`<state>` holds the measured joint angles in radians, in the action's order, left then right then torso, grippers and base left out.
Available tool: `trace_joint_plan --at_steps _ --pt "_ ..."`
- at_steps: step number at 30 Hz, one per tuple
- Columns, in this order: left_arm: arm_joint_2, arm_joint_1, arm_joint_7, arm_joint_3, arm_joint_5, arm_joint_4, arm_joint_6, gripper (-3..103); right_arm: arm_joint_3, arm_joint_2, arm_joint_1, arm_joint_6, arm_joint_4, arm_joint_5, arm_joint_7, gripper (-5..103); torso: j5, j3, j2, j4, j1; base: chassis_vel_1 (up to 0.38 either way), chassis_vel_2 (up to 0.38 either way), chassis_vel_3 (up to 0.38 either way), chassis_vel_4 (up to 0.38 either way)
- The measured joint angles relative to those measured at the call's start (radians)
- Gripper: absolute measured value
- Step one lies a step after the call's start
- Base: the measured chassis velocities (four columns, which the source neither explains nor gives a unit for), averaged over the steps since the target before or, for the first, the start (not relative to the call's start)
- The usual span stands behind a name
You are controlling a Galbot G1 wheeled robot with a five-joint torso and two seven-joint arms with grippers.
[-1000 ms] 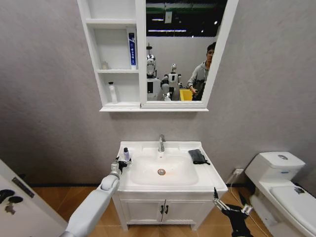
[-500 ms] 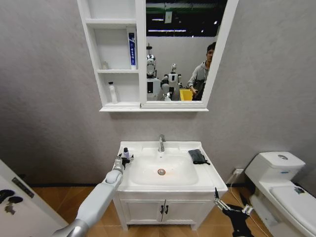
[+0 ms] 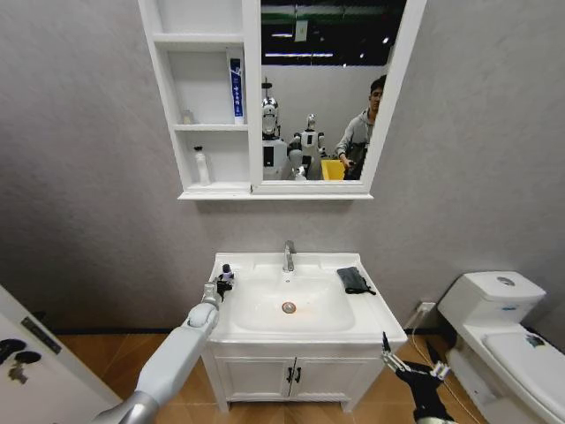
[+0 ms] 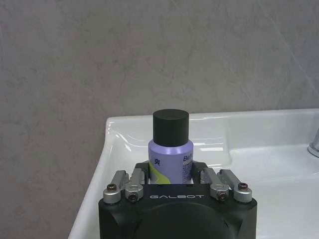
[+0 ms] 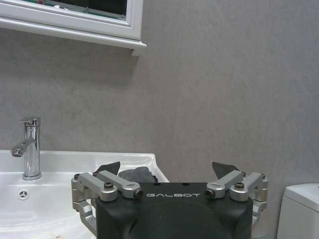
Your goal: Move facial cleanser and shampoo from washbasin to cabinet, then wipe washbasin with towel.
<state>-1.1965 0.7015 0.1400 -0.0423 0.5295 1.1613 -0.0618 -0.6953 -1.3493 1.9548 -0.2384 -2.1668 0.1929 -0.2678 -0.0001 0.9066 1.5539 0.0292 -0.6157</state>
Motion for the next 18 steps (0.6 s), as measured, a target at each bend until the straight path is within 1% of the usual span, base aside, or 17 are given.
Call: trace_joint_plan --at_steps 1,3,4,5,6,7,8,9,10,11,12,13,14,16,17,18 --pt "0.0 0.0 0.0 0.0 0.0 0.0 0.0 43 0.0 0.0 0.0 0.0 0.0 0.0 0.0 100 0.0 0.0 0.0 0.0 0.0 0.0 0.0 0.0 0.0" --pt "0.023 0.018 0.006 0.0 -0.008 0.045 -0.002 43 0.004 0.0 -0.001 0.001 -0.002 0.0 0.0 100 -0.0003 0.0 0.0 -0.0001 0.0 0.0 0.0 0.0 0.0" --pt "0.049 0.033 0.024 0.0 -0.014 0.099 -0.013 43 0.006 0.0 -0.002 0.002 -0.003 -0.002 0.0 100 0.0001 0.0 0.0 -0.0001 0.0 0.0 0.0 0.0 0.0" --pt "0.049 0.033 0.024 0.0 -0.014 0.099 -0.013 43 0.006 0.0 -0.002 0.002 -0.003 -0.002 0.0 100 0.0001 0.0 0.0 -0.0001 0.0 0.0 0.0 0.0 0.0" --pt "0.076 0.05 0.058 0.0 -0.007 0.165 -0.039 43 0.011 -0.002 -0.004 0.003 -0.005 -0.004 0.0 100 0.0001 0.0 0.0 -0.0002 0.0 0.0 0.0 0.0 0.0" --pt "0.076 0.05 0.058 0.0 -0.007 0.165 -0.039 43 0.011 -0.002 -0.004 0.003 -0.005 -0.004 0.0 100 0.0001 0.0 0.0 -0.0002 0.0 0.0 0.0 0.0 0.0" --pt "0.098 0.059 0.085 0.0 0.002 0.216 -0.059 43 0.014 -0.003 -0.004 0.005 -0.005 -0.006 0.0 100 -0.0001 0.0 0.0 -0.0003 0.0 0.0 0.0 0.0 0.0" --pt "0.134 0.07 0.128 -0.005 0.02 0.3 -0.093 43 0.021 -0.005 -0.006 0.006 -0.006 -0.014 0.002 100 0.0001 0.0 0.0 -0.0002 0.0 0.0 0.0 0.0 0.0" --pt "0.134 0.07 0.128 -0.005 0.02 0.3 -0.093 43 0.021 -0.005 -0.006 0.006 -0.006 -0.014 0.002 100 0.0001 0.0 0.0 -0.0002 0.0 0.0 0.0 0.0 0.0" --pt "0.157 0.073 0.151 -0.007 0.038 0.346 -0.113 43 0.023 -0.006 -0.006 0.006 -0.007 -0.017 0.002 100 -0.0001 0.0 0.0 -0.0001 0.0 0.0 0.0 0.0 0.0" --pt "0.272 0.058 0.281 -0.003 0.18 0.576 -0.241 43 0.031 -0.014 -0.004 0.006 -0.019 -0.028 0.006 100 0.0001 0.0 0.0 -0.0004 0.0 0.0 0.0 0.0 0.0" --pt "0.272 0.058 0.281 -0.003 0.18 0.576 -0.241 43 0.031 -0.014 -0.004 0.006 -0.019 -0.028 0.006 100 0.0001 0.0 0.0 -0.0004 0.0 0.0 0.0 0.0 0.0" --pt "0.31 0.041 0.324 -0.002 0.244 0.657 -0.295 43 0.03 -0.015 -0.001 0.006 -0.024 -0.03 0.006 100 -0.0001 0.0 0.0 -0.0003 0.0 0.0 0.0 0.0 0.0" --pt "0.379 -0.001 0.384 -0.006 0.356 0.779 -0.394 43 0.028 -0.016 0.005 0.005 -0.033 -0.033 0.007 100 0.0 0.0 0.0 0.0001 0.0 0.0 0.0 0.0 0.0" --pt "0.379 -0.001 0.384 -0.006 0.356 0.779 -0.394 43 0.028 -0.016 0.005 0.005 -0.033 -0.033 0.007 100 0.0 0.0 0.0 0.0001 0.0 0.0 0.0 0.0 0.0" --pt "0.42 -0.031 0.41 -0.01 0.414 0.826 -0.436 43 0.027 -0.017 0.008 0.004 -0.039 -0.034 0.008 100 -0.0001 0.0 0.0 0.0 0.0 0.0 0.0 0.0 0.0"
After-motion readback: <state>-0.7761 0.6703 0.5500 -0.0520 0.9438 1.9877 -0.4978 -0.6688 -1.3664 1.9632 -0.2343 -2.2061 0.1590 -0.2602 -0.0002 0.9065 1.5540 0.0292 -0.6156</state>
